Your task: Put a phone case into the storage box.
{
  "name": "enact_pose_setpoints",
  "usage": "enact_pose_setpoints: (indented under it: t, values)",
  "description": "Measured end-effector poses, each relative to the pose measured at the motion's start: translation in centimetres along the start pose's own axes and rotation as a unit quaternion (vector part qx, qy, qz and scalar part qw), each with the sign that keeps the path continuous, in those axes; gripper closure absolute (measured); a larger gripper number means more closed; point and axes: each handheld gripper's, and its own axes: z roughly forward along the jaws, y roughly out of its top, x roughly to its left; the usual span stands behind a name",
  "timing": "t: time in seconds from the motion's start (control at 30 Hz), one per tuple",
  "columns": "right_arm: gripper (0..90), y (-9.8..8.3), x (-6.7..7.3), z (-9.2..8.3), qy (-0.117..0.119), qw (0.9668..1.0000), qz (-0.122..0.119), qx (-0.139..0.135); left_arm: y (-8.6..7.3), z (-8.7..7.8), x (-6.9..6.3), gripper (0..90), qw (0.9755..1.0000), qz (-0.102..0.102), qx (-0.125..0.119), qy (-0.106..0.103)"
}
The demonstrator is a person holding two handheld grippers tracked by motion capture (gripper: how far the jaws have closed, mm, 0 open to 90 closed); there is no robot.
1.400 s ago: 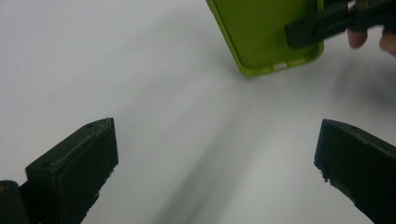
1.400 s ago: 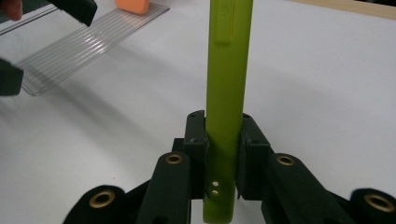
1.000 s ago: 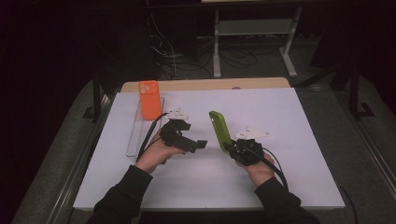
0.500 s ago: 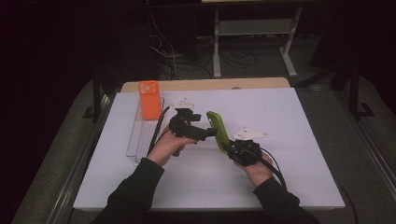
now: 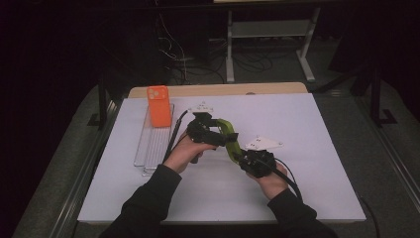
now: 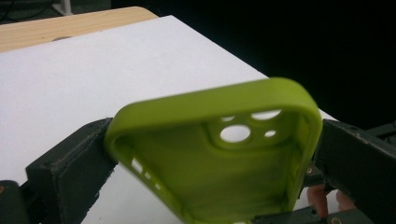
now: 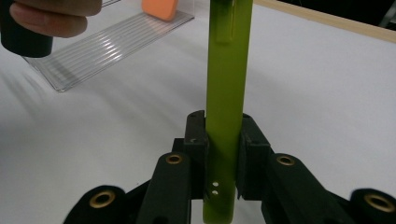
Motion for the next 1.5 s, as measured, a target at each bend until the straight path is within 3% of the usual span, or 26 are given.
enact_pose_setpoints:
  t: [0.1, 0.2, 0.37, 0.43, 0.67, 0.73, 0.83, 0.93, 1.07, 1.3, 1.37, 1.5]
  values:
    - [75.7, 0.0, 0.1, 0.0, 0.001, 1.0000, 0.002, 0.000, 0.1, 0.2, -0.1, 0.0, 1.0000, 0.001, -0.005, -0.002]
    - [75.7, 0.0, 0.0, 0.1, 0.001, 1.0000, 0.001, 0.000, 0.1, 0.2, -0.1, 5.5, 0.9999, 0.005, -0.007, 0.014]
    - [75.7, 0.0, 0.0, 0.1, 0.001, 1.0000, 0.002, -0.001, 0.1, 0.1, 0.0, 9.4, 0.9998, -0.001, -0.016, 0.008]
    - [75.6, -0.1, -0.1, 0.2, 0.000, 1.0000, -0.007, 0.000, 0.1, 0.1, 0.0, 9.8, 0.9999, 0.001, -0.015, 0.007]
    - [75.4, -0.2, 0.2, 0.2, 0.002, 0.9999, 0.002, 0.010, 0.1, 0.0, -0.2, 11.5, 0.9999, 0.014, -0.006, 0.004]
    - [74.1, -0.2, 0.2, 0.3, 0.000, 0.9999, -0.003, 0.014, 0.2, -0.2, -0.2, 13.3, 0.9999, 0.008, -0.012, -0.004]
    - [66.0, -0.3, 0.3, 0.3, 0.006, 0.9999, -0.001, 0.015, 0.3, -0.4, -0.4, 14.4, 0.9995, 0.028, -0.007, 0.012]
    - [61.2, -0.2, 0.0, 0.0, 0.012, 0.9999, -0.008, 0.007, 0.3, -0.5, -0.3, 14.6, 0.9996, 0.024, -0.008, 0.013]
    - [46.8, -0.2, -0.5, -0.4, 0.019, 0.9997, -0.007, 0.010, 0.5, -0.8, -0.2, 14.6, 0.9993, 0.030, -0.001, 0.021]
    - [18.8, -0.8, -2.4, -0.8, 0.034, 0.9985, -0.010, 0.042, 1.5, -2.1, 0.2, 14.6, 0.9988, 0.034, 0.007, 0.033]
    - [12.7, -1.1, -2.7, -0.8, 0.036, 0.9978, -0.022, 0.050, 1.8, -2.6, 0.2, 14.6, 0.9985, 0.035, 0.010, 0.041]
    - [8.8, -2.2, -3.0, -1.0, 0.028, 0.9963, -0.042, 0.070, 2.5, -3.7, 0.4, 14.6, 0.9978, 0.036, 0.015, 0.054]
